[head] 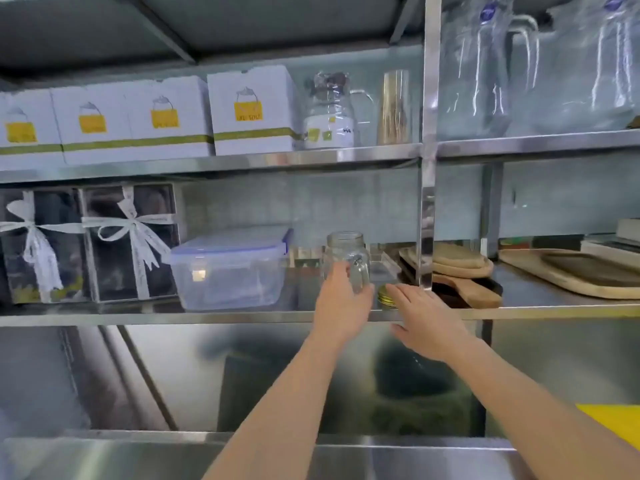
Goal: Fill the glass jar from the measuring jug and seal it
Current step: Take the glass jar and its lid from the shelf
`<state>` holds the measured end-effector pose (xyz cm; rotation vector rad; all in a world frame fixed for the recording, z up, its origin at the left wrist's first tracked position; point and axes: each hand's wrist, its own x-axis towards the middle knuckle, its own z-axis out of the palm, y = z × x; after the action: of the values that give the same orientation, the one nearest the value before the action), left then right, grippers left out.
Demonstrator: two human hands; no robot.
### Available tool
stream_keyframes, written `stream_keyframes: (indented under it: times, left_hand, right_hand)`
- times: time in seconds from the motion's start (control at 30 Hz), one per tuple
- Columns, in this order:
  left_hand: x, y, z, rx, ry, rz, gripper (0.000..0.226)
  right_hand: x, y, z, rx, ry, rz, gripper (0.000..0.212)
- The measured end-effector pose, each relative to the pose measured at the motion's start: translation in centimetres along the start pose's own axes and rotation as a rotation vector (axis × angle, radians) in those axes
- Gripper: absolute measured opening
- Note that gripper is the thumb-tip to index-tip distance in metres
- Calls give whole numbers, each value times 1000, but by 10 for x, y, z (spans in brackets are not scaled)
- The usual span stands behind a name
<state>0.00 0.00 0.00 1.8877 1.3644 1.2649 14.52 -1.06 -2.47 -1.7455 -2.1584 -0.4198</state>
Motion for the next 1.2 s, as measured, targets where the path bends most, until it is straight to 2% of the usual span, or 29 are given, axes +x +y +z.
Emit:
stream_keyframes:
  times: [0.1,0.2,0.33,0.47,0.77,0.83,0.9,1.0,1.1,1.2]
  left_hand:
    - [12,-2,15,-158,3,-82,58]
    - [21,-2,24,-329,-12,-195,53]
    - [32,-7,28,-348,-59,-257,49]
    - [32,-5,29,-490,-108,-286,51]
    - [30,-7,26,-474,-131,-247,38]
    - [28,-7,28,-361,-71,-220,33]
    - [29,-12,31,-249,60,-190,27]
    - [21,-9,32,-333,188,-147,26]
    - [11,-7,28,-409,228,-147,28]
    - [-2,-5,17,-516,267,-183,34]
  right_hand:
    - [16,3,18,34,14,4,59]
    - [27,6,27,25,-4,40,63]
    - [30,13,36,-9,-6,51,69]
    - [28,11,42,-44,-13,43,68]
    - [25,18,42,-110,192,-3,42]
    - [26,19,42,-119,225,22,44]
    - [27,21,42,-122,207,46,44]
    - [22,21,42,-174,193,25,32]
    - [12,19,36,-223,239,-1,26]
    - [1,16,27,-116,355,29,20]
